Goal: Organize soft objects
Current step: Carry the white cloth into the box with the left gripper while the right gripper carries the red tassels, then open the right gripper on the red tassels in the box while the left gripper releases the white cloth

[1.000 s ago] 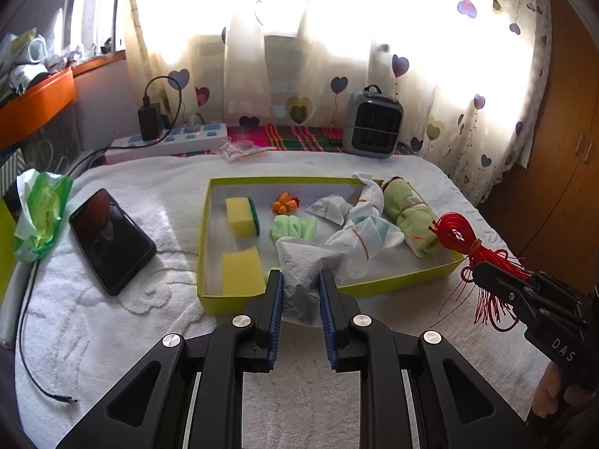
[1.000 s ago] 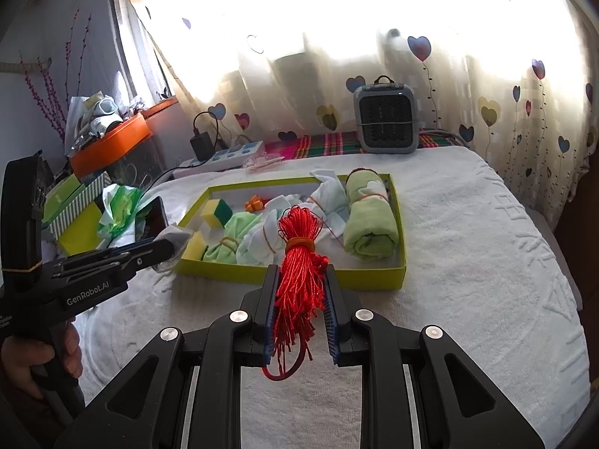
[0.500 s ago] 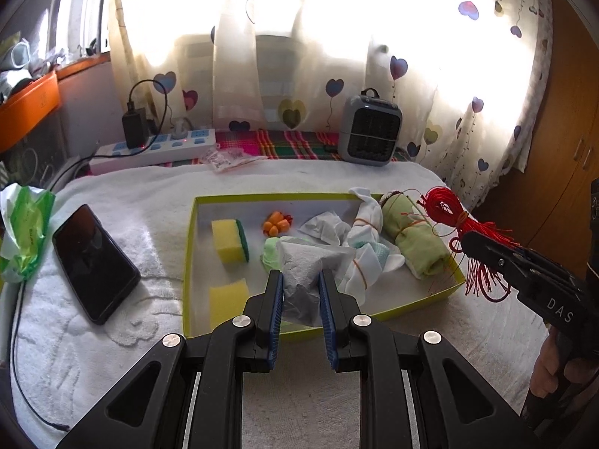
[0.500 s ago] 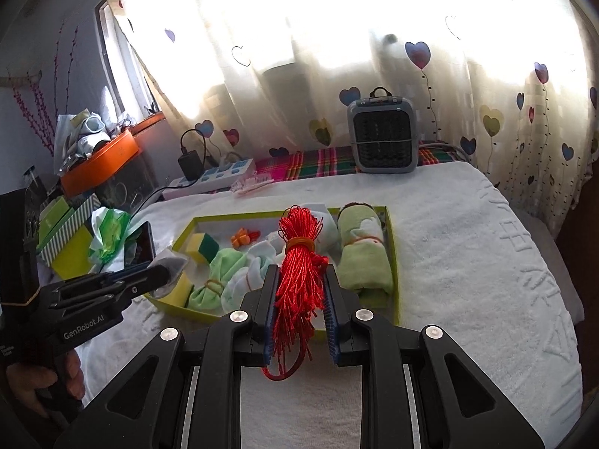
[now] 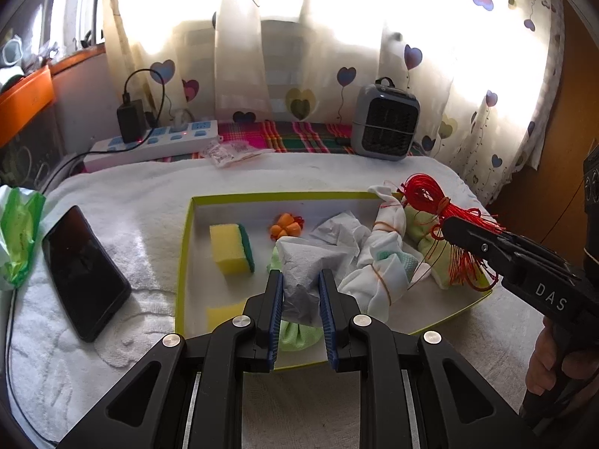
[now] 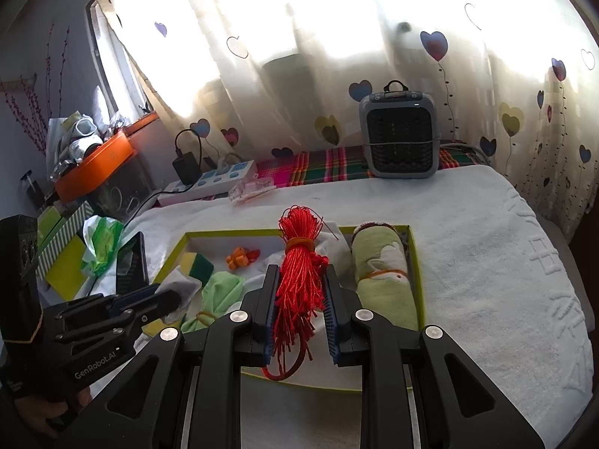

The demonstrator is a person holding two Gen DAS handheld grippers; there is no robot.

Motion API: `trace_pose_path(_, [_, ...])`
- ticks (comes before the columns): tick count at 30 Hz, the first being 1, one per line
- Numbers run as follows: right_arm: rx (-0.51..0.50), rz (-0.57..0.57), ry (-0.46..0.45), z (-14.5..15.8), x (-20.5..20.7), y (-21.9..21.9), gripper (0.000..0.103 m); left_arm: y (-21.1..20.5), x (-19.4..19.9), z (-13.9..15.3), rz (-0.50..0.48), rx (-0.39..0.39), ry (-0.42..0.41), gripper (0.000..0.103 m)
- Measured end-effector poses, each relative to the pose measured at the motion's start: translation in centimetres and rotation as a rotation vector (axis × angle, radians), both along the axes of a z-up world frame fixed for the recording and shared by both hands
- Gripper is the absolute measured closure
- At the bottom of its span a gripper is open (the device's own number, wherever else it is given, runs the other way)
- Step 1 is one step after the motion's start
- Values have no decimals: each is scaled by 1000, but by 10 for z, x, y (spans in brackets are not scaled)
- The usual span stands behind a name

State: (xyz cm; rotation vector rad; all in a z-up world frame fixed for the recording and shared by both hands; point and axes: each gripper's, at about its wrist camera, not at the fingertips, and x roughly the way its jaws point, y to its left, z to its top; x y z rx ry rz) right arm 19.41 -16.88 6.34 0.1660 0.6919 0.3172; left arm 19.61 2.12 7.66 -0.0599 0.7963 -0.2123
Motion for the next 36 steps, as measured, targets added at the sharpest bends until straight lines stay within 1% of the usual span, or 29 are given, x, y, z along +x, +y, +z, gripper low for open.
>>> trace_pose_path(9, [-29, 25, 56, -23, 12, 1, 81, -3, 12, -14, -2, 4, 29, 85])
trace_pose_path(16, [-56, 27, 81, -33, 16, 3, 81, -2, 15, -22, 2, 3, 47, 85])
trace_pose_path(22, [-81, 30, 72, -35, 16, 6, 81, -4, 17, -26, -4, -1, 59, 85])
trace_pose_path(25, [-76, 35, 80, -37, 16, 6, 81, -4, 18, -28, -6, -4, 62, 85])
trace_pose_path(36, [-68, 42, 83, -38, 15, 7, 81, -5, 18, -30, -7, -4, 71, 77])
